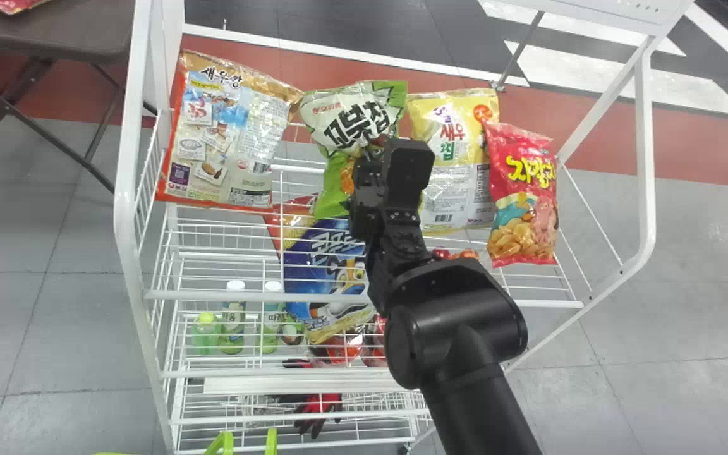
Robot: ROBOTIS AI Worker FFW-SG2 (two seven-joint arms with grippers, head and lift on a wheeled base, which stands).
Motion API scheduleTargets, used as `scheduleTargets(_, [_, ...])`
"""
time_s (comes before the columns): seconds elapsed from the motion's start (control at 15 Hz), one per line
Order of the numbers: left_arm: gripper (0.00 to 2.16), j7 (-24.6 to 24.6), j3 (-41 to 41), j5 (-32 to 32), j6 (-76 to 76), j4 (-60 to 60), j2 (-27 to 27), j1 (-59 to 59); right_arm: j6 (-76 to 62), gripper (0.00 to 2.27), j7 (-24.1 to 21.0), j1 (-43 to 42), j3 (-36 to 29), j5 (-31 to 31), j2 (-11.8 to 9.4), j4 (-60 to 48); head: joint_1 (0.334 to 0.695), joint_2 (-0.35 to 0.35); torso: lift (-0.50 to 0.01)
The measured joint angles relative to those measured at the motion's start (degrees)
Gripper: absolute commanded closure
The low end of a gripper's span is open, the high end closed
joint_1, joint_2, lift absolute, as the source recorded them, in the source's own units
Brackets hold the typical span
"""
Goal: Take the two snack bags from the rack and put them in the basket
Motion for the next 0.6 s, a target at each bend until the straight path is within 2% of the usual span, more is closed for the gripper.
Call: scheduleTargets(0.6, [1.87,0.4,-1.0,-0.6,0.0,-0.1,0.0,-0.5,-3.0,1.98,-3.5,0.5,-0.5,-1.7,-0.1,-0.2,0.695,-0.349,-0.011])
